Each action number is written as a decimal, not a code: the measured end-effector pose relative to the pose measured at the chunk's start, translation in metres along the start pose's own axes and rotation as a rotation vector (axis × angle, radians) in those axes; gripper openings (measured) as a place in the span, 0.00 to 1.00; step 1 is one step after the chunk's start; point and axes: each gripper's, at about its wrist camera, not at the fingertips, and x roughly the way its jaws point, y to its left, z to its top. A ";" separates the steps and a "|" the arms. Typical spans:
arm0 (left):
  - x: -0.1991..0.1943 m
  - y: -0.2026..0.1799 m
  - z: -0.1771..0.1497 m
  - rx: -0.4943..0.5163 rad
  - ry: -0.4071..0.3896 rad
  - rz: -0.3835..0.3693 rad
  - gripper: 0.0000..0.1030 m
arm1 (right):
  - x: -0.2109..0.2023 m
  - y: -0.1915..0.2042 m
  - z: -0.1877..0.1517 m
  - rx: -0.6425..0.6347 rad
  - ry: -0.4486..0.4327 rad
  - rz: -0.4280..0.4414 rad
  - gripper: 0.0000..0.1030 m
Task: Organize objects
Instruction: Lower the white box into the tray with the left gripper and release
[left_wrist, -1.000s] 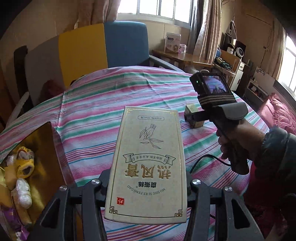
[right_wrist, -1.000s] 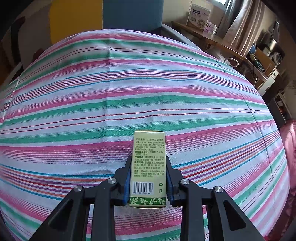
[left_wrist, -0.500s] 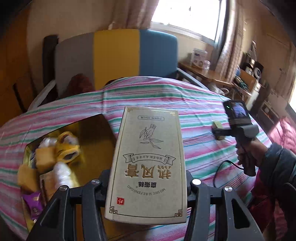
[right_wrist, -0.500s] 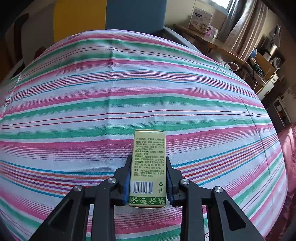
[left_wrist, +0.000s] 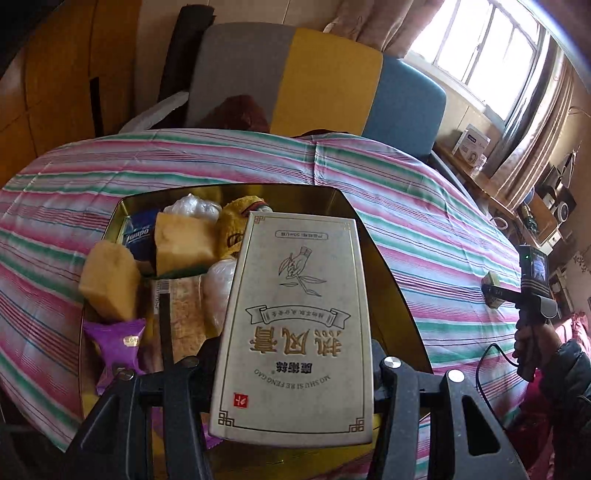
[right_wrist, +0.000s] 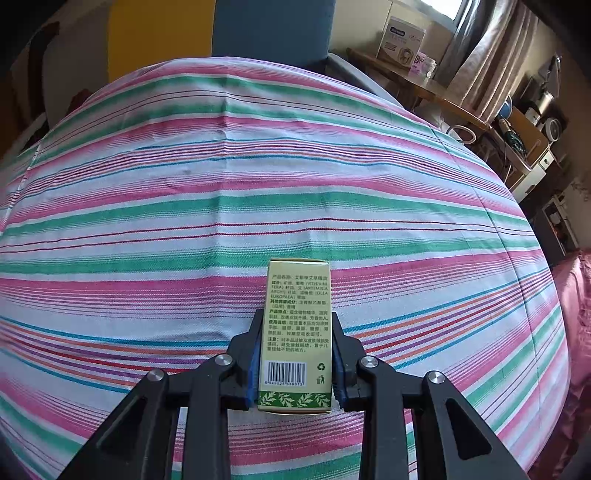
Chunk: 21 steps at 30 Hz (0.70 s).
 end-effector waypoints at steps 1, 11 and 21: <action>0.003 -0.006 0.003 0.021 -0.002 0.016 0.51 | 0.000 0.000 0.000 0.000 0.000 0.000 0.30; 0.065 -0.027 0.050 -0.087 0.089 -0.014 0.51 | -0.002 0.003 -0.001 -0.011 0.003 -0.004 0.31; 0.122 -0.020 0.072 -0.109 0.145 0.033 0.51 | -0.001 0.003 0.000 -0.016 0.005 -0.005 0.31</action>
